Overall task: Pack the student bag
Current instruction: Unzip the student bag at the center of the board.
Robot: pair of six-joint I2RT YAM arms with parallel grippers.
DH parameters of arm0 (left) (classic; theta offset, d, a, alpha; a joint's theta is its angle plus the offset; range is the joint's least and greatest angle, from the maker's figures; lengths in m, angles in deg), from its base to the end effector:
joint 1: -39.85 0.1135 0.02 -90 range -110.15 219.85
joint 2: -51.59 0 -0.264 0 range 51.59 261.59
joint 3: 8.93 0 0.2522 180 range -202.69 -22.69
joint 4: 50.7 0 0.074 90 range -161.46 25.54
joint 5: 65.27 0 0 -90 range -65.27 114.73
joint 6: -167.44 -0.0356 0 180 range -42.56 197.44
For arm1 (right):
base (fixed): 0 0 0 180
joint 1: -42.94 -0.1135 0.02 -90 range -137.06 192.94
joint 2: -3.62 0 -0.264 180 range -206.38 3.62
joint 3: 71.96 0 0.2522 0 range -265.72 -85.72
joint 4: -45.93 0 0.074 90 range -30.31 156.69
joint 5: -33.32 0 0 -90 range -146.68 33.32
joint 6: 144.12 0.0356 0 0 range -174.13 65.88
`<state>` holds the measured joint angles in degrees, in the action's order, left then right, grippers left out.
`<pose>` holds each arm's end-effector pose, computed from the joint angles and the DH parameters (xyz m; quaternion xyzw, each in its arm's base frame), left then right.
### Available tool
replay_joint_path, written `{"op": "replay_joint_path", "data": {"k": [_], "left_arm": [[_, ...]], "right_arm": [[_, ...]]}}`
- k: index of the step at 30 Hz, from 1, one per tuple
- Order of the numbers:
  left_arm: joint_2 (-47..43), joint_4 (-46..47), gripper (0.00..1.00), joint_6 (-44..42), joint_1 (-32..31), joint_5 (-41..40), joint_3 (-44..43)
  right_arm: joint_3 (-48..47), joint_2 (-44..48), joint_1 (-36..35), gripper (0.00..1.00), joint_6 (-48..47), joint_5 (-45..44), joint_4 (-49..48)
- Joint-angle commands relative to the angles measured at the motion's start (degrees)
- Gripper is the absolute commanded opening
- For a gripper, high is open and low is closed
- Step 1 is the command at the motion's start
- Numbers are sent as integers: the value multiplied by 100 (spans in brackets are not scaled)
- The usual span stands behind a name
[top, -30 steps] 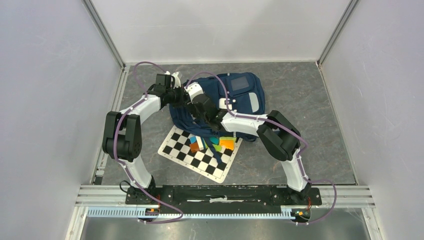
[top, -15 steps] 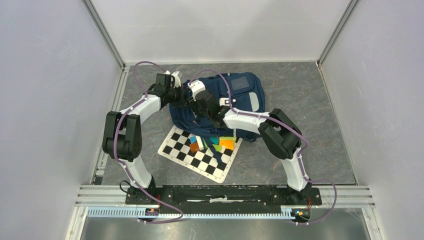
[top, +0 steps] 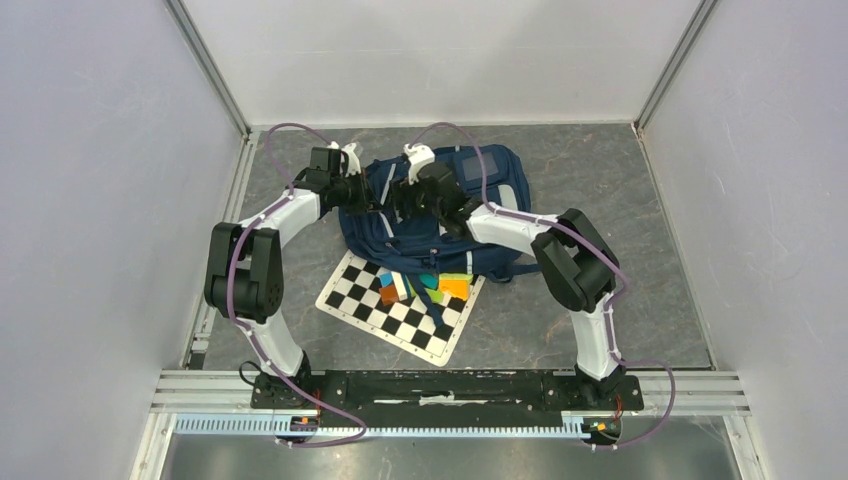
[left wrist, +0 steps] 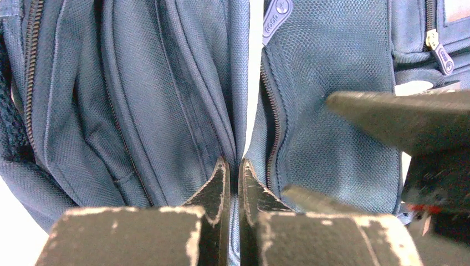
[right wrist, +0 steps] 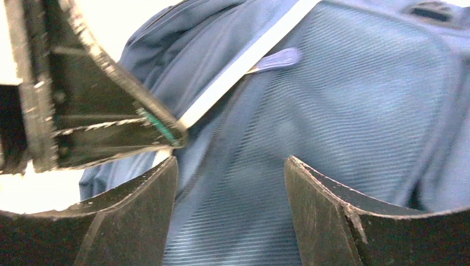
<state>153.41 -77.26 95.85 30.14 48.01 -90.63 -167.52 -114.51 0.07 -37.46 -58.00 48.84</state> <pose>0.3762 -0.0786 0.2075 0.0052 0.9133 -0.2697 0.3051 0.3496 0.3234 0.2024 -0.1857 0.8250 0.2565 0.4681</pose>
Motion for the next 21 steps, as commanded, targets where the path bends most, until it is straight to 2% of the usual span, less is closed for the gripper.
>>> {"op": "replay_joint_path", "data": {"k": [1,5,8,14,21], "left_arm": [[68,-449,2,4,57,106,18],[80,-443,2,12,57,132,9],[89,-429,2,22,55,159,0],[84,-408,2,39,57,180,9],[82,-399,2,48,57,196,18]], "right_arm": [[159,383,446,76,28,-490,147],[96,448,446,72,-178,-675,173],[-274,205,389,72,-390,-741,533],[-505,-15,-18,77,-786,-1260,679],[-960,-247,-266,82,-832,-1382,682]]}}
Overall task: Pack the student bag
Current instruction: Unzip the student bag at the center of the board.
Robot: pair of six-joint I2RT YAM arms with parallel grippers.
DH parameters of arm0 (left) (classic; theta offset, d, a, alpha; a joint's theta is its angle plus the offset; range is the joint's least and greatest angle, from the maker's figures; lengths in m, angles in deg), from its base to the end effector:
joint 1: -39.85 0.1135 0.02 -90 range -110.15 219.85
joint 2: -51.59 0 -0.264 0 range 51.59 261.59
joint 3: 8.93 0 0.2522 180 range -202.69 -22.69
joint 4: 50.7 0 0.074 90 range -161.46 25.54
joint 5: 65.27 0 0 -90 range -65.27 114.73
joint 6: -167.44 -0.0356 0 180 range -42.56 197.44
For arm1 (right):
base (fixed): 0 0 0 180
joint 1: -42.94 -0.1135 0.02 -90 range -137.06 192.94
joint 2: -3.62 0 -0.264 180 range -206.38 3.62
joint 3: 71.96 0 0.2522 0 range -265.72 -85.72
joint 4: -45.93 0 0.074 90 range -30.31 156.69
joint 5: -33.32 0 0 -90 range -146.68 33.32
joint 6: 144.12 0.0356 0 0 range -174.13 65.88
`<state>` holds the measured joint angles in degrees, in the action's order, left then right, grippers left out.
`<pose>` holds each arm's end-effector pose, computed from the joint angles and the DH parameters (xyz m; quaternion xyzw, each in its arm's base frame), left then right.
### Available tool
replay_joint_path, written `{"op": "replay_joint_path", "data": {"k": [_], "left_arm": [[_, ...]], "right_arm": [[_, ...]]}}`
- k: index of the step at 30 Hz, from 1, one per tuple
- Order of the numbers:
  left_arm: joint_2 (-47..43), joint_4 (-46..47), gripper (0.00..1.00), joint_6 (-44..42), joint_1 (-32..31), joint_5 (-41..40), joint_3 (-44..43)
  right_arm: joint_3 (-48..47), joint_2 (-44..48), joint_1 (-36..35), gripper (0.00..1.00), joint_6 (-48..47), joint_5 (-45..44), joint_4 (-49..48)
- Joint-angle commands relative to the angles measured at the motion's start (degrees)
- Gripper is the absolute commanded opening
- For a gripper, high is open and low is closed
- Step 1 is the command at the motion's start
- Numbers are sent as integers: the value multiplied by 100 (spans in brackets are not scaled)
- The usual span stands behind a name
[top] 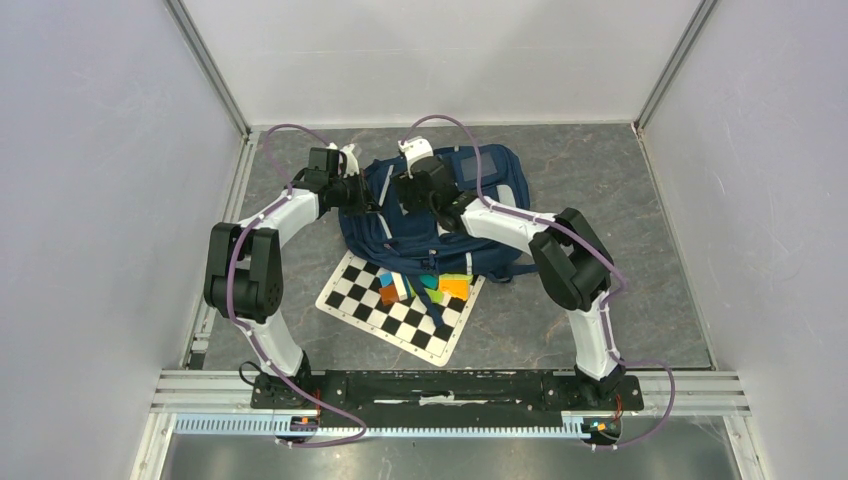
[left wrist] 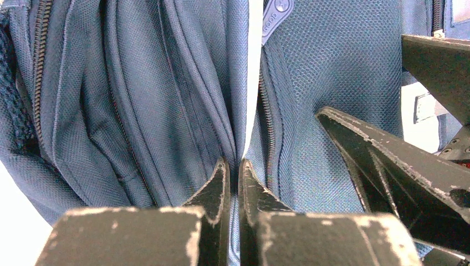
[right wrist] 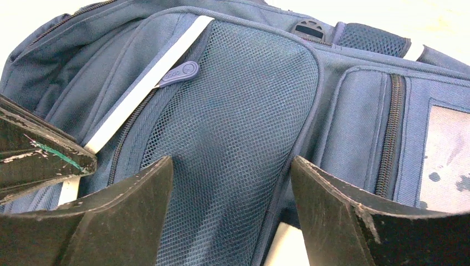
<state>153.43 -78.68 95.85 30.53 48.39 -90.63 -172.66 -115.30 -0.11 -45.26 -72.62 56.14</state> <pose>0.3748 -0.0760 0.2057 0.0006 0.9170 -0.2697 0.2937 0.3592 0.3222 0.2142 -0.1823 0.8341 0.1147 0.5079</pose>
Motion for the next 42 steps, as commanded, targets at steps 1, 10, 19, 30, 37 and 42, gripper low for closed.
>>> {"op": "replay_joint_path", "data": {"k": [1,10,19,30,37,42], "left_arm": [[75,-257,2,48,18,157,18],[78,-254,2,57,18,174,11],[50,-283,2,22,18,113,9],[95,-362,2,-62,66,-63,17],[138,-32,2,-21,71,480,123],[108,-35,2,7,71,540,111]], "right_arm": [[-504,-212,-282,82,-65,31,-44],[-1036,-657,-476,84,-266,-40,197],[-374,-360,-464,47,-535,-1230,254],[832,448,344,24,-146,-491,-144],[167,599,368,61,-761,781,277],[213,1531,472,95,-1145,1026,940]]}}
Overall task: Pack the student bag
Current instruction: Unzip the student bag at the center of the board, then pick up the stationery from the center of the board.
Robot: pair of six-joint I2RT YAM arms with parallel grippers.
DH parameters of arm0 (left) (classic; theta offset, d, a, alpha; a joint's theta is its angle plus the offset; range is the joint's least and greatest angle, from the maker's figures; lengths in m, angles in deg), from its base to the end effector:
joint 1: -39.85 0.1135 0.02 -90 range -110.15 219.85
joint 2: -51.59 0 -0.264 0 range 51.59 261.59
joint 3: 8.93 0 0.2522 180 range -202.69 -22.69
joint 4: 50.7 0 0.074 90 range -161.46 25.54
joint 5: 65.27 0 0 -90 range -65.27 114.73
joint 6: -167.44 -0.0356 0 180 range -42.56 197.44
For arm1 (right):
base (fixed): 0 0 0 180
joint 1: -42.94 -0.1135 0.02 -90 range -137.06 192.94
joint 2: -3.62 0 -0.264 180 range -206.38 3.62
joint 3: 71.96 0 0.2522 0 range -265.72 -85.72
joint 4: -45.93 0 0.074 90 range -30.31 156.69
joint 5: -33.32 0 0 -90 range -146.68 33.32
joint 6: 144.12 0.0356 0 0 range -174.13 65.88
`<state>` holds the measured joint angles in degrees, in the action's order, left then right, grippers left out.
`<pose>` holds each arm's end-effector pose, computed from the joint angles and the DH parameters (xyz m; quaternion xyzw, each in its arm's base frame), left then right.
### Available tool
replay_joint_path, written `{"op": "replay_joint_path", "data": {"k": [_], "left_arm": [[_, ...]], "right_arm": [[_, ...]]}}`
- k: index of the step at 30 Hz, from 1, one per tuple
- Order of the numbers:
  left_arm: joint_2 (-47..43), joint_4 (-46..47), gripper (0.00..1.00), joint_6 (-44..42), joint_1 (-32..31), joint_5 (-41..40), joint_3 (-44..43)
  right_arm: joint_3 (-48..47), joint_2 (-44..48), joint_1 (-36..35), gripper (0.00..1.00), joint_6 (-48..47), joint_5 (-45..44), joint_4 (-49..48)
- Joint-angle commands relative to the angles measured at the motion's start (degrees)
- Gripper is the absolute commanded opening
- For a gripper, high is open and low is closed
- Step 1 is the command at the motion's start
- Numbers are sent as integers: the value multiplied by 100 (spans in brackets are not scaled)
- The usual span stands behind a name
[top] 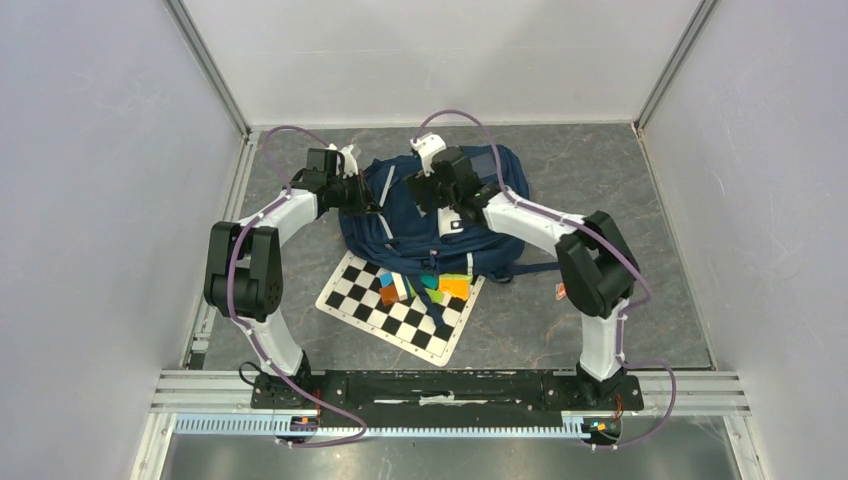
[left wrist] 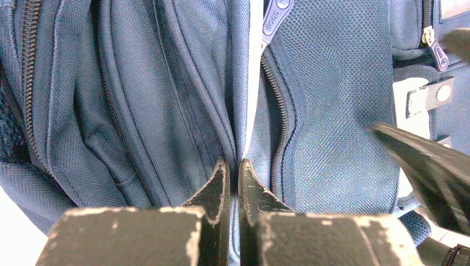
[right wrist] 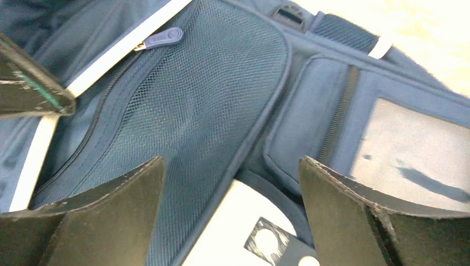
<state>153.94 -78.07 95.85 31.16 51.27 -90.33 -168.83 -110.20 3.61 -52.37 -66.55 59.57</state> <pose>0.3756 -0.0735 0.2022 0.0043 0.9133 -0.2897 0.2864 0.3610 0.2879 0.2260 -0.2384 0.8330 0.1032 0.4885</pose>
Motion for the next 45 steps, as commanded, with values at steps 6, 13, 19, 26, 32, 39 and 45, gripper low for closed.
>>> {"op": "replay_joint_path", "data": {"k": [6,13,19,26,32,39,45], "left_arm": [[-50,-116,2,93,7,250,66],[-219,-184,2,78,-1,153,57],[-243,-226,2,107,-1,170,20],[-276,-191,2,144,-19,207,11],[-288,-134,2,215,-28,296,14],[-319,-131,2,209,-28,290,22],[-344,-134,2,198,-28,270,21]], "right_arm": [[1519,2792,578,98,112,907,436],[3616,4847,925,98,925,-756,1309],[4657,5974,1416,98,1968,-1425,2755],[5490,6316,1768,86,2319,-1242,2864],[5776,6115,1798,73,2524,-1257,2562],[5907,5650,1815,66,2575,-1408,2085],[5921,5265,1873,59,2497,-1522,1813]]}}
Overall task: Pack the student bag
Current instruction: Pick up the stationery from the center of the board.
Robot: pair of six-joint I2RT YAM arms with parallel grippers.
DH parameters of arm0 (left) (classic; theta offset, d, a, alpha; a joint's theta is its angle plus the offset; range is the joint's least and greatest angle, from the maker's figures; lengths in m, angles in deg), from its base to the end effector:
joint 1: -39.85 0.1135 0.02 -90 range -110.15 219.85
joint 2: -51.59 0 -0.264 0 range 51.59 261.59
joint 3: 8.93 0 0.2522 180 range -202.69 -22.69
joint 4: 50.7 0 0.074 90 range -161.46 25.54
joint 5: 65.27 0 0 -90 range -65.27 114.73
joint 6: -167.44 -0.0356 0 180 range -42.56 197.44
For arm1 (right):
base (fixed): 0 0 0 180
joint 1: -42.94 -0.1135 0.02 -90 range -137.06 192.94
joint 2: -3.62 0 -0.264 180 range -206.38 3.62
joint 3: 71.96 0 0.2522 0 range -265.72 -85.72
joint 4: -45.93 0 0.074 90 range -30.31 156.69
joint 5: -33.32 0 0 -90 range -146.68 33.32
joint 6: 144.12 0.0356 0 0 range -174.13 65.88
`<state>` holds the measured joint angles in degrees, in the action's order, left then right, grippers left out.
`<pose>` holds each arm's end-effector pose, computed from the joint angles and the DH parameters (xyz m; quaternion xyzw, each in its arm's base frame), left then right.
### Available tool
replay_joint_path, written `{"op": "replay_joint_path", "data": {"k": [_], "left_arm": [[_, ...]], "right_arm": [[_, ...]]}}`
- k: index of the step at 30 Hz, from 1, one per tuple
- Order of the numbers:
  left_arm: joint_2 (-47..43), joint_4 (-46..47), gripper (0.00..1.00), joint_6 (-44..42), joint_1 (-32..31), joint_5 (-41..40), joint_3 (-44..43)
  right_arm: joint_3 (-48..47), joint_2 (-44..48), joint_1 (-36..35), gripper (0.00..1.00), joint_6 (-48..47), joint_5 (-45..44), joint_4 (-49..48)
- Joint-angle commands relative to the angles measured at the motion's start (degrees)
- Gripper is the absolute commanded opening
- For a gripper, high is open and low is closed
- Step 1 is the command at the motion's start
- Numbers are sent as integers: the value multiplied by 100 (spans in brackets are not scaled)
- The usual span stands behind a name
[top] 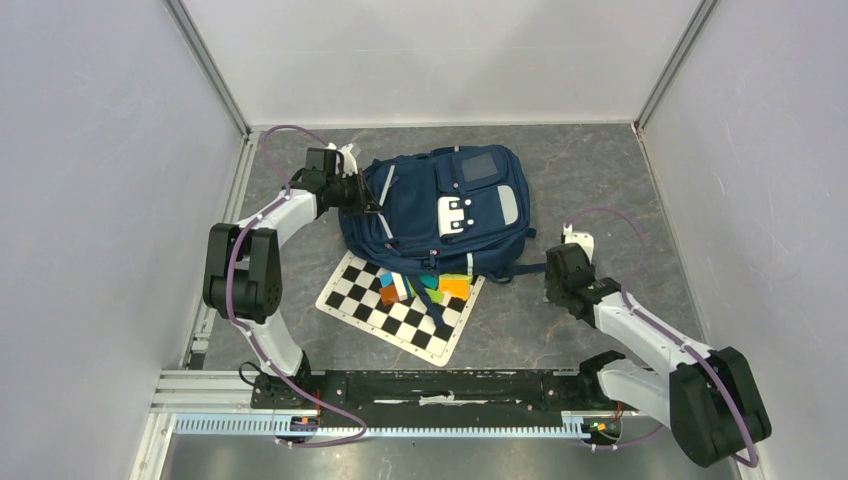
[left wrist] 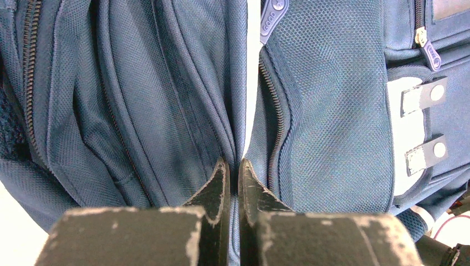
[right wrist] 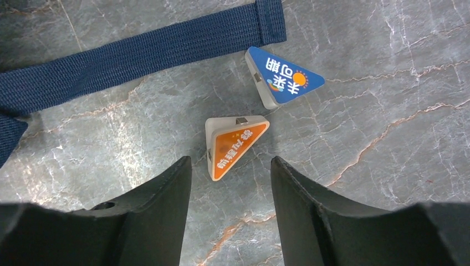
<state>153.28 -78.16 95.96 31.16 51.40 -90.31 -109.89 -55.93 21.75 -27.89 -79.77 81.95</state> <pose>0.3743 -0.0734 0.2061 0.0050 0.9115 -0.2916 0.2901 0.1708 0.0513 0.1580 0.0971 0.9376 -0.0662 0.3273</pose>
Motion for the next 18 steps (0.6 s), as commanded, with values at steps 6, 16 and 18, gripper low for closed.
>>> {"op": "replay_joint_path", "data": {"k": [6,16,18], "left_arm": [[-306,-124,2,187,-28,259,11],[-344,-125,2,187,-32,279,11],[-360,-125,2,187,-34,290,11]], "right_arm": [[-27,-490,139,50,-87,-206,-587],[-18,-551,247,17,-372,2,-684],[-26,-473,247,12,-442,100,-637]]}}
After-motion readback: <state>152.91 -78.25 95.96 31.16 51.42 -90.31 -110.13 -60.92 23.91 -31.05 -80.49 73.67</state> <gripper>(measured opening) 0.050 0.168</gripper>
